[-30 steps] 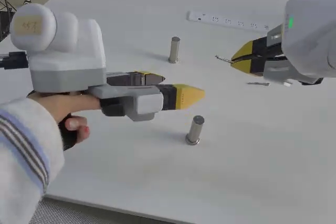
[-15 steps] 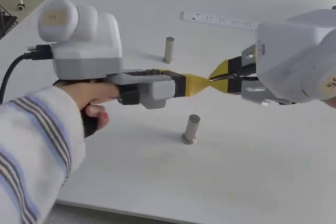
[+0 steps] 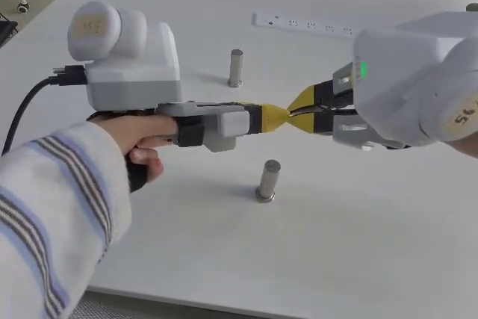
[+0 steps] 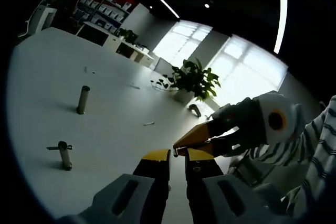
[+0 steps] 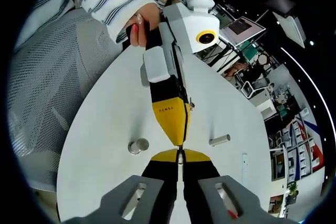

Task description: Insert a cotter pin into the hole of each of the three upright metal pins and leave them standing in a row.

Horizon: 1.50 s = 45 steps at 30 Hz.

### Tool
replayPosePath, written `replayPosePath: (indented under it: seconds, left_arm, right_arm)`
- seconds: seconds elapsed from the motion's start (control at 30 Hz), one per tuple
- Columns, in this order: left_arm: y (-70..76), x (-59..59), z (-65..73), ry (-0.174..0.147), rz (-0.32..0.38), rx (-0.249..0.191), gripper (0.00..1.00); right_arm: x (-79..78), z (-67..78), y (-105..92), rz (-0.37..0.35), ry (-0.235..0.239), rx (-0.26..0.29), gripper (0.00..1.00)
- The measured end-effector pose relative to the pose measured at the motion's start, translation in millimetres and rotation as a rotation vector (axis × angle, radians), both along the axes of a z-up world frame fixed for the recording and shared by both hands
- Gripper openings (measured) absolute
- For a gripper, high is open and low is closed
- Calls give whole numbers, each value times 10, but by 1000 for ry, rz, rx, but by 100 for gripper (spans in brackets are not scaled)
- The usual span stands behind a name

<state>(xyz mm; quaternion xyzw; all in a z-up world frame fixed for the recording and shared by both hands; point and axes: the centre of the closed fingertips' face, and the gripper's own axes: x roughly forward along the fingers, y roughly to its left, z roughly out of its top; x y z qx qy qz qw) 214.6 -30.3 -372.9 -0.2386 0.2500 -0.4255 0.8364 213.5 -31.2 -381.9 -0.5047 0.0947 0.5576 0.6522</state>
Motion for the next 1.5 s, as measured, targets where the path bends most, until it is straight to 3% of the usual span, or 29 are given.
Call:
replayPosePath:
  seconds: [0.23,0.57,0.63,0.83,0.97,1.2,1.33,1.5]
  left_arm:
    - [22,16,-36,26,14,-13,0]
    - [28,-31,-62,42,-12,-13,0]
    - [32,-38,-72,64,-8,-17,0]
    - [45,-40,-66,67,8,-17,0]
    - [47,-39,-55,96,23,-35,0]
    - [50,-63,-57,89,18,-21,0]
    - [71,-57,-39,78,25,-23,0]
    - [104,-74,-52,60,16,0,0]
  right_arm:
    - [-11,-9,0,3,3,-2,0]
    - [-56,-28,6,16,12,-10,0]
    - [-64,-36,9,18,12,-11,0]
    - [-65,-27,21,23,10,-2,0]
    - [-61,-15,24,25,7,3,0]
    - [-76,-28,34,31,18,22,0]
    - [-45,-39,14,23,-1,17,0]
    - [-12,-16,-10,-15,36,59,11]
